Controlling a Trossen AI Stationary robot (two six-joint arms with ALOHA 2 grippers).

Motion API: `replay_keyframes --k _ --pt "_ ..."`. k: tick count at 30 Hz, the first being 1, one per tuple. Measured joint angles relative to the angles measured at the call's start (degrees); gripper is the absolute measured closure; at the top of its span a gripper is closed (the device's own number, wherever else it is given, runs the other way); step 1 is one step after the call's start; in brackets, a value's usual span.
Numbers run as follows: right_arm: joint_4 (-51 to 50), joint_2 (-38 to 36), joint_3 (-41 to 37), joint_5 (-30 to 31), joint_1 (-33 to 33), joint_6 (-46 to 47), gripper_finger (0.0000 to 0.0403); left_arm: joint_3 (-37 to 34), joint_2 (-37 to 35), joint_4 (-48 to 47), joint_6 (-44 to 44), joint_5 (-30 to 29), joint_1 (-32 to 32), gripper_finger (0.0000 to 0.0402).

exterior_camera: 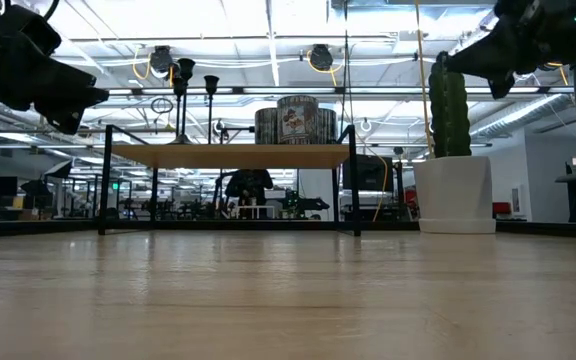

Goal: Pick & Place candle stick holders
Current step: Return to Home Position

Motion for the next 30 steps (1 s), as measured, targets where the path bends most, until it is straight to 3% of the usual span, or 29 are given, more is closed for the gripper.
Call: replay_keyframes --k 7,17,23,30 --pt "1.2 -7.8 -6.0 0.0 0.0 1.4 0.0403 -1.0 0.0 3.2 2.5 -0.5 0.0 0.0263" --pt "19.2 -10.9 -20.4 -1.3 0.0 2.0 0.0403 -2.0 0.1 6.4 4.3 0.9 0.1 0.0263" --pt "16.7 -11.0 -22.1 -7.3 0.0 6.7 0.0403 -2.0 0.1 6.2 2.1 2.6 0.1 0.0263" --pt "16.4 -11.0 -22.2 -4.5 -0.1 6.1 0.0403 -2.0 0.1 6.0 1.8 3.3 0.1 0.0263"
